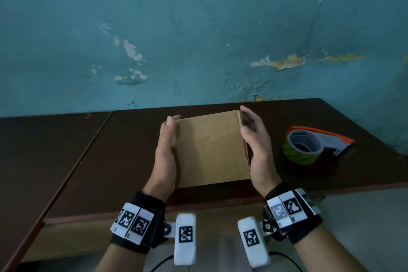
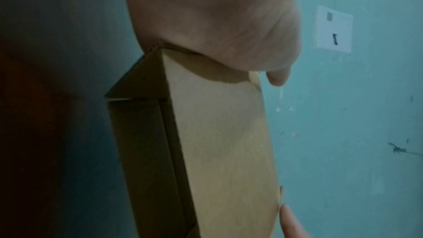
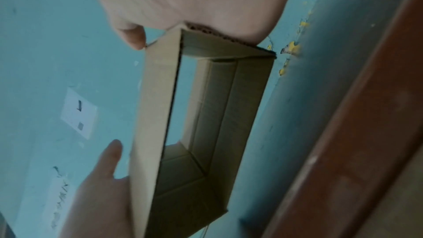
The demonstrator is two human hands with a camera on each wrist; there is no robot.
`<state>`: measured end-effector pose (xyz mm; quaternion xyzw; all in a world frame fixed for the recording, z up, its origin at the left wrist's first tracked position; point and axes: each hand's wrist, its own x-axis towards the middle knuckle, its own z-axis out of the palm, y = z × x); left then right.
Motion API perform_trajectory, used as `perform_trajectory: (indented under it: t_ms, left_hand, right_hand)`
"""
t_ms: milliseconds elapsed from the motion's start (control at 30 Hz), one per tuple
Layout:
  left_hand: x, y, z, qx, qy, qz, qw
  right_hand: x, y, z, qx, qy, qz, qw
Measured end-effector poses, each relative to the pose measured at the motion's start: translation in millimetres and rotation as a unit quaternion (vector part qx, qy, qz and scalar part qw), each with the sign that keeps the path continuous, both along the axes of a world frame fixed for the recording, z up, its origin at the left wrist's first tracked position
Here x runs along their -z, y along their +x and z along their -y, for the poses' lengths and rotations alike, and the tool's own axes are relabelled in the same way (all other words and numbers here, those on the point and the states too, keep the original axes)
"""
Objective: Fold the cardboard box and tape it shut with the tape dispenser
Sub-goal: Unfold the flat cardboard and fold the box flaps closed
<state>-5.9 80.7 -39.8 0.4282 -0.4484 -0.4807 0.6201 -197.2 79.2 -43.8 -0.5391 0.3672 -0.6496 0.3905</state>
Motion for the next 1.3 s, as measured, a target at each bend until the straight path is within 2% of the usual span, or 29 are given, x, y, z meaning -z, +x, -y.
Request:
perform_trajectory:
  t_ms: [100,267,467,700,933,1300]
  left_hand:
    - [5,-2,0,-0.023,-0.038,0.018,0.999]
    - [11,-9,-2,-0.091,-0.143,0.137,0.976]
    - [14,-12,0,-0.102,-0.208,0.149,0.961]
    - [15,-14,-3,-0.078,-0.229,0.142,0.96]
    - [12,-12,-3,-0.057,-0.239,0.184,0.952]
    - [11,3,-6,0.037,-0.217,0.21,0.953]
  right_hand:
    - [3,-2,3,-0.005,0.009,0.01,1.0]
    - [4,-1,-2,0.01,0.018,0.025,0.999]
    - [5,0,-5,0.034,0.016,0.032,0.999]
    - [2,-1,-9,0.055,0.011,0.031,0.998]
    - [1,1,-10,0.058,-0.01,0.022,0.998]
    - [6,-1,-10,0.058,-0.008,0.047,0.997]
